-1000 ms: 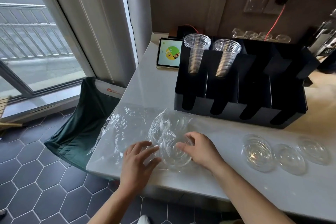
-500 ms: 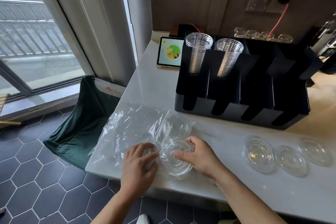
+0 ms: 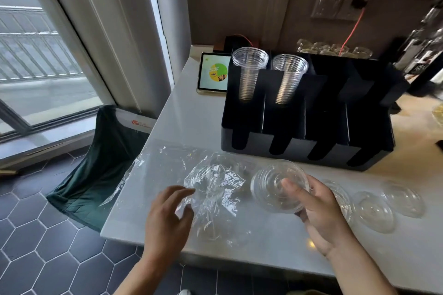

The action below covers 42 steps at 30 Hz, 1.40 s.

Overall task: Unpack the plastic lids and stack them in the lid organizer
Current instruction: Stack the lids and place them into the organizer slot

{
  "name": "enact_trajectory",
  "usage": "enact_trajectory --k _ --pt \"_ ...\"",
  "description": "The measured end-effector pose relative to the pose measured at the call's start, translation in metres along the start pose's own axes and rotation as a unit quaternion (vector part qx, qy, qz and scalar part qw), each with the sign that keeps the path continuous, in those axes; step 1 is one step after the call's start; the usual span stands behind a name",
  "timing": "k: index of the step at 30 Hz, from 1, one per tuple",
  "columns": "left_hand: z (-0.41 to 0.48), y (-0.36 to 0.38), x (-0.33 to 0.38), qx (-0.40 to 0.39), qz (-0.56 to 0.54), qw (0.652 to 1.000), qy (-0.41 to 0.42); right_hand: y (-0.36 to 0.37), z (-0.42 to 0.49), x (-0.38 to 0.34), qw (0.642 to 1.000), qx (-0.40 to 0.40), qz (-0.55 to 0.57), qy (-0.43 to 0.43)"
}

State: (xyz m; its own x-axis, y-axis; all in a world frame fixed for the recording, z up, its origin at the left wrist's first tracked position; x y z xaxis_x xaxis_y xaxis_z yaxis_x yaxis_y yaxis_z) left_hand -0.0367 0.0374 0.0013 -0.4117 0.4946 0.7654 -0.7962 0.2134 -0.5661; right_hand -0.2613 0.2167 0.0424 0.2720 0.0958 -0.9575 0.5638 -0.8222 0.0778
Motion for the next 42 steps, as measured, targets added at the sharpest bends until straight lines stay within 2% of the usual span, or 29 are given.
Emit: enact_trajectory --k 3,6,8,10,14,17,20,25,27,28,30,31,32,35,42 --pt "0.010 0.000 0.044 0.019 -0.128 0.992 0.010 0.006 -0.004 -0.007 0.999 -0.024 0.033 0.006" --pt "0.018 0.016 0.086 -0.078 -0.220 0.972 0.033 0.018 -0.008 -0.016 0.998 -0.039 0.039 -0.007" --pt "0.024 0.029 0.104 -0.164 -0.264 0.949 -0.046 0.025 -0.011 -0.021 0.999 -0.027 0.021 -0.034" --pt "0.029 0.039 0.114 -0.193 -0.303 0.923 -0.137 0.031 -0.014 -0.026 0.998 -0.002 -0.010 -0.068" --pt "0.030 0.050 0.117 -0.186 -0.348 0.894 -0.214 0.034 -0.021 -0.028 0.997 -0.035 0.002 -0.074" --pt "0.024 0.057 0.116 -0.189 -0.429 0.851 -0.235 0.041 -0.025 -0.027 0.991 -0.033 -0.071 -0.105" --pt "0.020 0.059 0.119 -0.185 -0.448 0.845 -0.227 0.042 -0.024 -0.028 0.982 0.006 -0.149 -0.121" --pt "0.020 0.056 0.116 -0.153 -0.431 0.864 -0.211 0.029 -0.023 -0.036 0.985 -0.100 -0.108 -0.092" --pt "0.024 0.055 0.112 -0.141 -0.400 0.884 -0.199 0.021 -0.021 -0.044 0.958 -0.122 -0.208 -0.155" --pt "0.026 0.055 0.111 -0.139 -0.384 0.892 -0.195 0.018 -0.020 -0.049 0.920 -0.130 -0.301 -0.215" --pt "0.028 0.055 0.111 -0.145 -0.365 0.900 -0.189 0.017 -0.017 -0.056 0.810 -0.142 -0.462 -0.331" --pt "0.028 0.055 0.112 -0.152 -0.357 0.903 -0.186 0.017 -0.015 -0.057 0.769 -0.148 -0.506 -0.361" --pt "0.027 0.056 0.113 -0.158 -0.351 0.905 -0.182 0.019 -0.014 -0.058 0.748 -0.153 -0.529 -0.371" --pt "0.026 0.056 0.115 -0.167 -0.352 0.903 -0.179 0.021 -0.008 -0.055 0.749 -0.163 -0.530 -0.362" --pt "0.028 0.048 0.115 -0.244 -0.387 0.865 -0.208 0.025 -0.009 -0.052 0.775 -0.162 -0.492 -0.361"
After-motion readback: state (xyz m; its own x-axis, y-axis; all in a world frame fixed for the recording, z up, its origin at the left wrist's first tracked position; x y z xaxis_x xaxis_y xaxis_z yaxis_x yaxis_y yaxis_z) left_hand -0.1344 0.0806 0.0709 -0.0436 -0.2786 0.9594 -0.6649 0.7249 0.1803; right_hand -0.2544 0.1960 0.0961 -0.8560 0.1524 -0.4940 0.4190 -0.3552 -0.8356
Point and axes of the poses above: each hand's wrist, its own z-axis towards the middle knuckle, its own y-axis out of the palm, x = y × z, the point moved 1 cm from there along z, towards the middle knuckle, and after that the axes turned 6 degrees about x, right-handed, at the moved point
